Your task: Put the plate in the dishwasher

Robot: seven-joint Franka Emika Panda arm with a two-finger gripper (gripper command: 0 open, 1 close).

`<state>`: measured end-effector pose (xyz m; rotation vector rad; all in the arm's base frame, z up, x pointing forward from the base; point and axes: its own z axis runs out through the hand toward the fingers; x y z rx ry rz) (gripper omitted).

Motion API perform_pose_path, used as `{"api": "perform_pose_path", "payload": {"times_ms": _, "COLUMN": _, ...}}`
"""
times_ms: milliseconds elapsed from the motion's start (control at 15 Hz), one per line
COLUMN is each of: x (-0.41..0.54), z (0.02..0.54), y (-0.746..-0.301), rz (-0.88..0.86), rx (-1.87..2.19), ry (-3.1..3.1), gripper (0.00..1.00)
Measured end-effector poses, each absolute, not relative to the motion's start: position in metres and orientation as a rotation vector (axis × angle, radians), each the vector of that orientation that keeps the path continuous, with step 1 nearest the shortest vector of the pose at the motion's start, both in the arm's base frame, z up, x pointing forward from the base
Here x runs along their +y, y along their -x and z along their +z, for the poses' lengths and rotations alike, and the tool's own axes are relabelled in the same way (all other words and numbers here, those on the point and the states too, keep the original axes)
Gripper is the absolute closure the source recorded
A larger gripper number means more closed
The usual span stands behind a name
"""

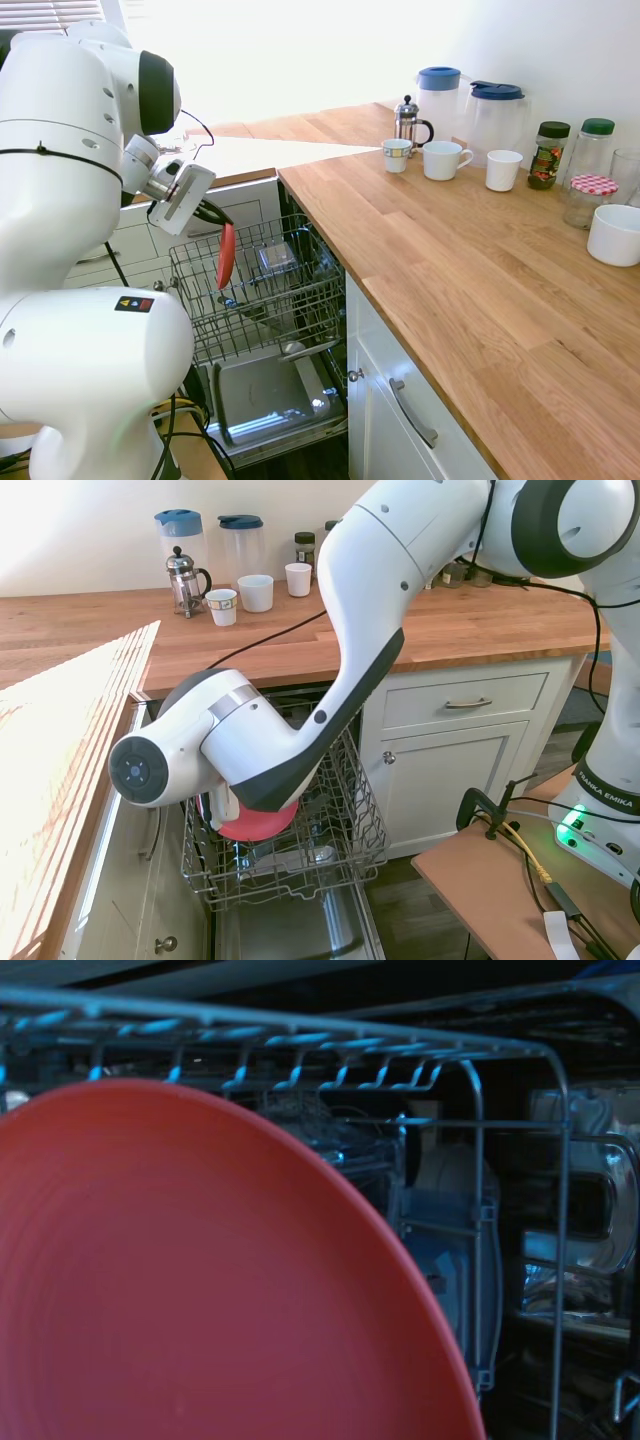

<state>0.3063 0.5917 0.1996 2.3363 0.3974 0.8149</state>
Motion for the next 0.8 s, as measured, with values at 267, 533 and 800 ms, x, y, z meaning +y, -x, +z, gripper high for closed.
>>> {"api": "perform_pose_path", "payload": {"times_ms": 267, "x": 0.595, "z": 0.192, "y": -0.296, "rz": 0.740, "rx": 0.410, "ry": -2.297, "gripper": 1.00}}
{"api": "perform_pose_path", "payload": {"times_ms": 533, "x": 0.591, "z": 0.168, "y": -0.282, "rz": 0.568, "rx": 0.436, "ry": -2.315, "gripper": 0.00}}
{"api": "perform_pose_path", "payload": {"times_ms": 800, "x": 0.596, "z": 0.168, "y": -0.290, "rz": 0.480, "rx": 0.440, "ry": -2.325, "gripper": 0.00}}
